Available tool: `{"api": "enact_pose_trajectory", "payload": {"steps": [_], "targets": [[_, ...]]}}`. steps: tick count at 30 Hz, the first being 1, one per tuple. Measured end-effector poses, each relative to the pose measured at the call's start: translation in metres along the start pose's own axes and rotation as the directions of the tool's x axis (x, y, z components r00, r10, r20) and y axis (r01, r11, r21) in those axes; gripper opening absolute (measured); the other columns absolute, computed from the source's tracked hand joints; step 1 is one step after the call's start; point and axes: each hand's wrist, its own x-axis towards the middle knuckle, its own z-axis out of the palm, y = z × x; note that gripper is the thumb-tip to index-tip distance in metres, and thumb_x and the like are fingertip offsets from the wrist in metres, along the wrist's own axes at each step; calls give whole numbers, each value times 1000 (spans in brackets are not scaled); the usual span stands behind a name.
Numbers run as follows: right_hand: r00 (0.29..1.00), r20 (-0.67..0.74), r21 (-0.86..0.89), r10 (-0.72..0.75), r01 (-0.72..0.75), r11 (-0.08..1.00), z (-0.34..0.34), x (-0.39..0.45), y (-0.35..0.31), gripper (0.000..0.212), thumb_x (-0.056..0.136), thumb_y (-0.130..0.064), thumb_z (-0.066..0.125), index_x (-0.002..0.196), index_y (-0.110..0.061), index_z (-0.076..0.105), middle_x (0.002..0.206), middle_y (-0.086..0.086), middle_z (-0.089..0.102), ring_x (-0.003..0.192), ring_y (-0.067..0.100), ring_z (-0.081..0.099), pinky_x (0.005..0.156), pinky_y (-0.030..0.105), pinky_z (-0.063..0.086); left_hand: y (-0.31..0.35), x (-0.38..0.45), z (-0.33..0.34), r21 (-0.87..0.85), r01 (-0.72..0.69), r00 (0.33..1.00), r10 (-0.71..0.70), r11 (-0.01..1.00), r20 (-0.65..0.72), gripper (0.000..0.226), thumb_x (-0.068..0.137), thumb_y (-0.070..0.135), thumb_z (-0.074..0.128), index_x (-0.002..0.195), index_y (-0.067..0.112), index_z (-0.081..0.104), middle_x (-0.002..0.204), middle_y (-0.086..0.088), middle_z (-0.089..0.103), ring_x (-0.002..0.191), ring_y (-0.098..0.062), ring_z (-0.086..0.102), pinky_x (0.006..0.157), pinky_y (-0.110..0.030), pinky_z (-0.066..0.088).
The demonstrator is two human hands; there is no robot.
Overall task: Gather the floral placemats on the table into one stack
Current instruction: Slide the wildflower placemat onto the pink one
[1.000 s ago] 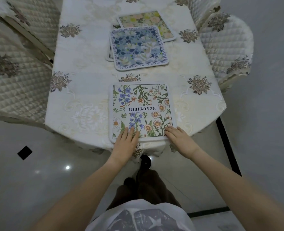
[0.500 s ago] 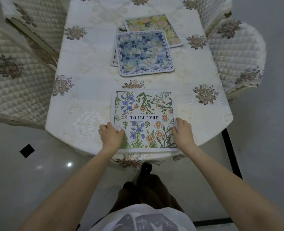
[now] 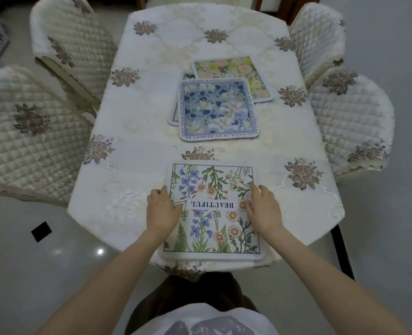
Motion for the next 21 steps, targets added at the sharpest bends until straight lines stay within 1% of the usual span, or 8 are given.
{"api": "enact_pose_trajectory", "payload": {"steps": [3, 5, 8, 13, 15, 17, 21], "targets": [[999, -7, -34, -44, 44, 998, -10, 28, -9, 54, 96, -27, 43, 144, -12, 26, 146, 19, 35, 134, 34, 33, 105, 46, 36, 18, 28, -11, -27, -67, 998, 67, 997, -4, 61, 85, 31, 59, 135, 9, 32, 126, -18, 41, 116, -32, 38, 95, -42, 40], [998, -16, -41, -53, 52, 998, -17, 48, -15, 56, 97, -31, 40, 146, -14, 21, 151, 18, 29, 139, 33, 26, 111, 46, 30, 29, 50, -17, -34, -115, 993, 115, 993, -3, 64, 86, 33, 58, 138, 10, 29, 131, -17, 41, 120, -31, 38, 96, -41, 39], [996, -54, -48, -67, 64, 997, -25, 81, -27, 57, 96, -32, 41, 147, -14, 21, 152, 18, 29, 140, 33, 25, 111, 48, 30, 44, 90, -26, -24, -179, 984, 179, 984, 7, 67, 87, 35, 57, 141, 10, 25, 137, -15, 38, 125, -29, 35, 99, -39, 37], [997, -70, -82, -43, 37, 996, -34, 139, -43, 56, 97, -33, 40, 146, -15, 21, 152, 18, 29, 140, 33, 26, 111, 48, 31, 67, 161, -39, -5, -306, 952, 306, 952, 6, 67, 86, 35, 60, 139, 10, 29, 134, -15, 42, 122, -31, 39, 97, -41, 39], [998, -46, -96, -51, 46, 994, -32, 162, -47, 57, 97, -35, 40, 147, -17, 20, 153, 17, 26, 141, 33, 24, 111, 48, 29, 72, 187, -38, 29, -360, 933, 359, 933, 25, 66, 86, 35, 59, 139, 11, 30, 135, -14, 42, 122, -30, 40, 97, -41, 40], [997, -14, -104, -75, 73, 992, -28, 182, -50, 57, 97, -37, 40, 147, -20, 19, 155, 13, 23, 143, 33, 18, 113, 49, 25, 77, 210, -33, 69, -405, 914, 401, 912, 59, 66, 86, 37, 59, 139, 10, 30, 139, -13, 40, 126, -29, 39, 100, -40, 39], [989, 74, -167, -128, 139, 976, -12, 215, -55, 60, 97, -45, 36, 149, -28, 12, 158, 8, 16, 146, 31, 10, 116, 51, 18, 83, 243, -14, 121, -486, 872, 471, 865, 137, 73, 84, 42, 61, 141, 12, 28, 150, -12, 31, 138, -27, 28, 111, -40, 31]]}}
